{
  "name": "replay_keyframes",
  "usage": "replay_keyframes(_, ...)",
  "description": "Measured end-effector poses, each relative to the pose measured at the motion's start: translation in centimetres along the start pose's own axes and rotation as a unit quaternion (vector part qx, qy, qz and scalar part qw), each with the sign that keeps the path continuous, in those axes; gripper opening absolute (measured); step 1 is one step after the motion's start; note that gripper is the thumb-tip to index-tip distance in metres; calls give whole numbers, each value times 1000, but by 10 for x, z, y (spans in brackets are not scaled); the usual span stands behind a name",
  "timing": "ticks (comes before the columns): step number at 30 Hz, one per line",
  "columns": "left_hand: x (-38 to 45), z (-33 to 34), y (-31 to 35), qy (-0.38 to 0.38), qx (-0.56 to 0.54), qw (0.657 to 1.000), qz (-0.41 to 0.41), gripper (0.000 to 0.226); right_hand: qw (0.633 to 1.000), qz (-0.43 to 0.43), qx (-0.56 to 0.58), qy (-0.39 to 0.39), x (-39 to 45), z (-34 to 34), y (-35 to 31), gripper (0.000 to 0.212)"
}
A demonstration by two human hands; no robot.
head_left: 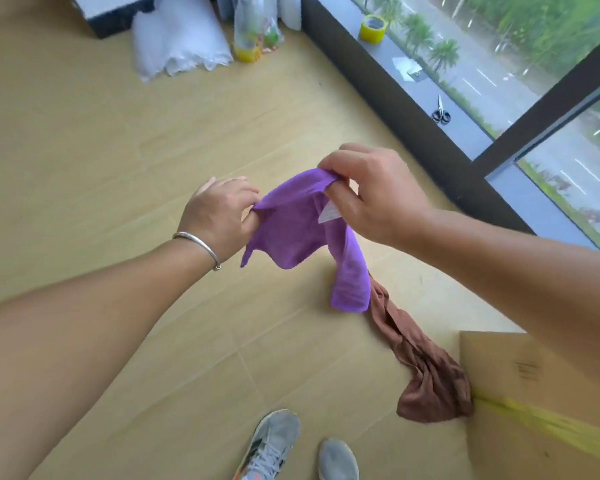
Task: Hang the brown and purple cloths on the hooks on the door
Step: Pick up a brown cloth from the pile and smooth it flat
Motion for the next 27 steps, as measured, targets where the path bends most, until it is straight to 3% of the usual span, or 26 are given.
replay_keyframes(5, -35, -14, -5, 63, -22, 993, -94, 16, 992, -118, 44, 28, 8, -30, -69, 16)
replay_keyframes(7, -47, -12, -9, 34, -95, 982, -160, 22, 987, -148, 61, 33, 10, -39, -88, 15)
replay_keyframes(9, -55, -6, -4, -19, -192, 970, -145, 34, 983, -164, 73, 32, 11, -40, -101, 14)
replay_keyframes(11, -65, 2, 3, -41, -240, 965, -98, 32, 981, -173, 79, 21, 9, -34, -107, 13)
replay_keyframes(16, -95, 11, -17, 7, -215, 960, -178, 4, 980, -167, 106, 4, -9, -4, -105, 15)
replay_keyframes(20, -138, 12, -61, -35, -162, 955, -248, 18, 984, -144, 101, -5, -20, 23, -89, 14)
replay_keyframes(27, -216, -46, -151, -42, 79, 935, -344, 32, 979, -87, -155, -98, -3, 99, -46, 21)
Point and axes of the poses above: each hand's wrist, its own x-axis towards the middle knuckle, its own z-axis out of the palm, y = z × x, the point moved 3 cm from there along x, towards the middle knuckle, and after that the axes turned 1 degree about x, right-handed, at the moved point
